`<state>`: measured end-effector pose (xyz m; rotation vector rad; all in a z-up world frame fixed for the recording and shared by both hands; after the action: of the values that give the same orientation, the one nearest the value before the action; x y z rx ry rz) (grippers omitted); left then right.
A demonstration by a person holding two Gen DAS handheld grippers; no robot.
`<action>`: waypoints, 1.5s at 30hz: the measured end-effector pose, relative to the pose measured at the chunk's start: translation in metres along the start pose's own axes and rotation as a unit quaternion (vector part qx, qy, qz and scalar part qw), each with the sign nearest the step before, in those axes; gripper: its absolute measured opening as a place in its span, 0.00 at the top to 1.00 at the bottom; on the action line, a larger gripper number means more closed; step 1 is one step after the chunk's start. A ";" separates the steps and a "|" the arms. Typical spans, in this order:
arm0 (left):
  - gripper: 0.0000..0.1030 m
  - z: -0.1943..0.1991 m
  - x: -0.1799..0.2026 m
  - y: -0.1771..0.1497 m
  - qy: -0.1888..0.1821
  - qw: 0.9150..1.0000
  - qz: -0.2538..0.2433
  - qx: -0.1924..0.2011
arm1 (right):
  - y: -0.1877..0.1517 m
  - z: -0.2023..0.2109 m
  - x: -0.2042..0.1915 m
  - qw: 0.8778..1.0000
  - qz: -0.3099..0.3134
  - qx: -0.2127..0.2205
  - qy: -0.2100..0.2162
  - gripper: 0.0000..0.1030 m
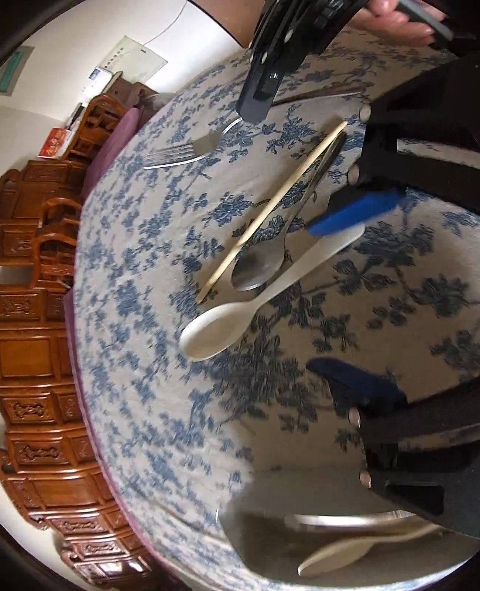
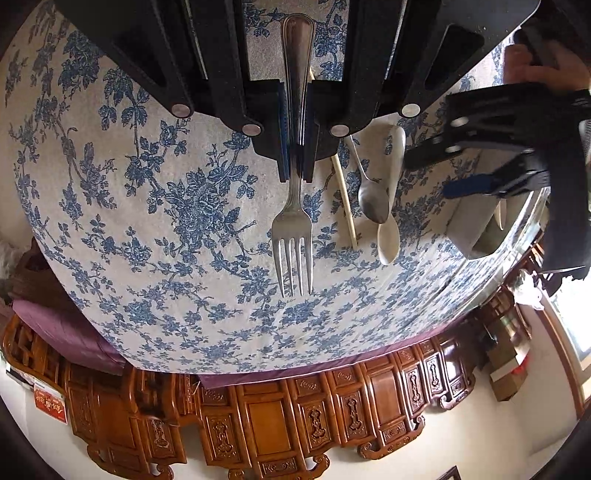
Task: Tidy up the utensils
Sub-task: 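Grasp a white plastic spoon with the left tool and drop it into the tray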
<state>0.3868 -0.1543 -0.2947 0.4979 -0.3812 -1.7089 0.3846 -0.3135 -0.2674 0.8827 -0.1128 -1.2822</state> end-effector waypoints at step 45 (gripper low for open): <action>0.90 0.103 -0.079 -0.042 0.049 0.997 -0.002 0.061 | -0.025 -0.006 -0.086 0.996 0.082 -0.022 -0.014 0.92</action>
<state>0.3094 -0.0708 -0.2189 0.6706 -0.4146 -1.6652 0.3403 -0.2370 -0.2536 0.8012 -0.1758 -1.1399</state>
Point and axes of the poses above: each gripper's, at about its wrist camera, not at the fingertips, and z roughly against the way its jaws point, x to its right, y to its top, the point moved 3 cm from there along -z, roughly the way its jaws point, and after that the axes turned 13 degrees about y, right-handed, at the moved point
